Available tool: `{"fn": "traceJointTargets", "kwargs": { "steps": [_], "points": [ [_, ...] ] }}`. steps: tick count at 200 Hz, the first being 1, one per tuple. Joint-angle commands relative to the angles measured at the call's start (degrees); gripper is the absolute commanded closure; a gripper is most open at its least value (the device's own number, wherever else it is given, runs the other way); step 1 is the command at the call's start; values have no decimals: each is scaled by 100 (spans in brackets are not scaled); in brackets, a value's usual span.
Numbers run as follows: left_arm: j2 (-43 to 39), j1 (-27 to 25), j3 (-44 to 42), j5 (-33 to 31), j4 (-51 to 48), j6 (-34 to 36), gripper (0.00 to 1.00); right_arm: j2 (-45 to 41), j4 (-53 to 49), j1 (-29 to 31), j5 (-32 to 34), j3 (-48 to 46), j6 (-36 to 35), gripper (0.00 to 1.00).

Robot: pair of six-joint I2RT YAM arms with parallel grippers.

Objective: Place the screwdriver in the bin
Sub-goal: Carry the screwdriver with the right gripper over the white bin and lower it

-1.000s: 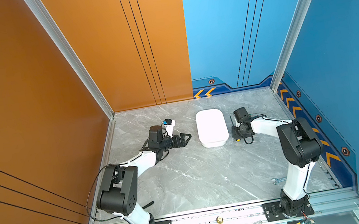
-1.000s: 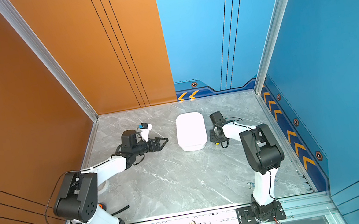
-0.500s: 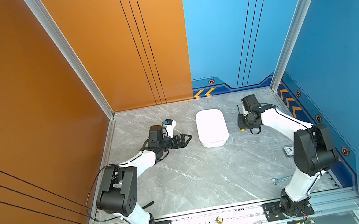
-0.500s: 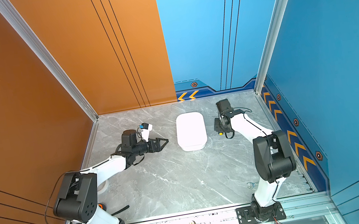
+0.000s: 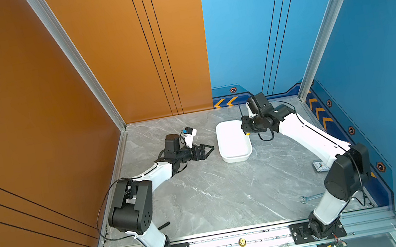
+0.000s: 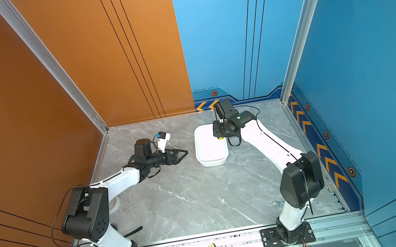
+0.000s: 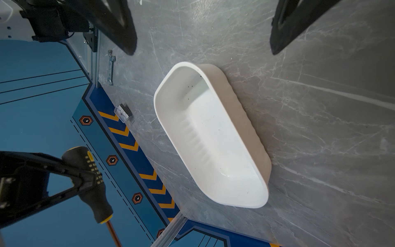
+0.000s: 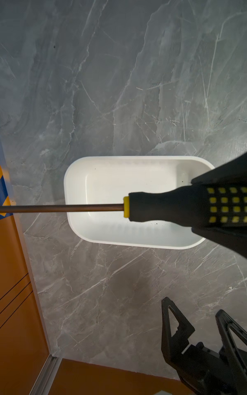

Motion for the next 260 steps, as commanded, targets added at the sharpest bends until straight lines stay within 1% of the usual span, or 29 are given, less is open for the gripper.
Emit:
{"fn": "traceJointTargets", "kwargs": {
  "steps": [1, 45, 89, 148, 168, 172, 185, 260],
  "points": [
    [135, -25, 254, 216, -74, 116, 2, 412, -414, 75, 108, 102, 412, 100],
    [357, -16, 455, 257, -143, 112, 2, 1039, -403, 403, 391, 290, 489, 100],
    [349, -3, 439, 234, -186, 181, 2, 1463, -401, 453, 473, 397, 697, 100],
    [283, 23, 468, 215, -518, 334, 2, 1992, -399, 497, 675, 627, 762, 100],
    [235, 27, 443, 139, -643, 409, 2, 2085, -394, 497, 624, 751, 740, 100],
    [218, 30, 443, 130, -675, 426, 2, 2260, -396, 497, 619, 766, 745, 100],
    [180, 28, 442, 92, -775, 474, 2, 2375, -385, 503, 611, 831, 737, 100],
    [-19, 28, 379, -301, -1347, 831, 2, 2777, -346, 487, 648, 932, 456, 100]
  ]
}}
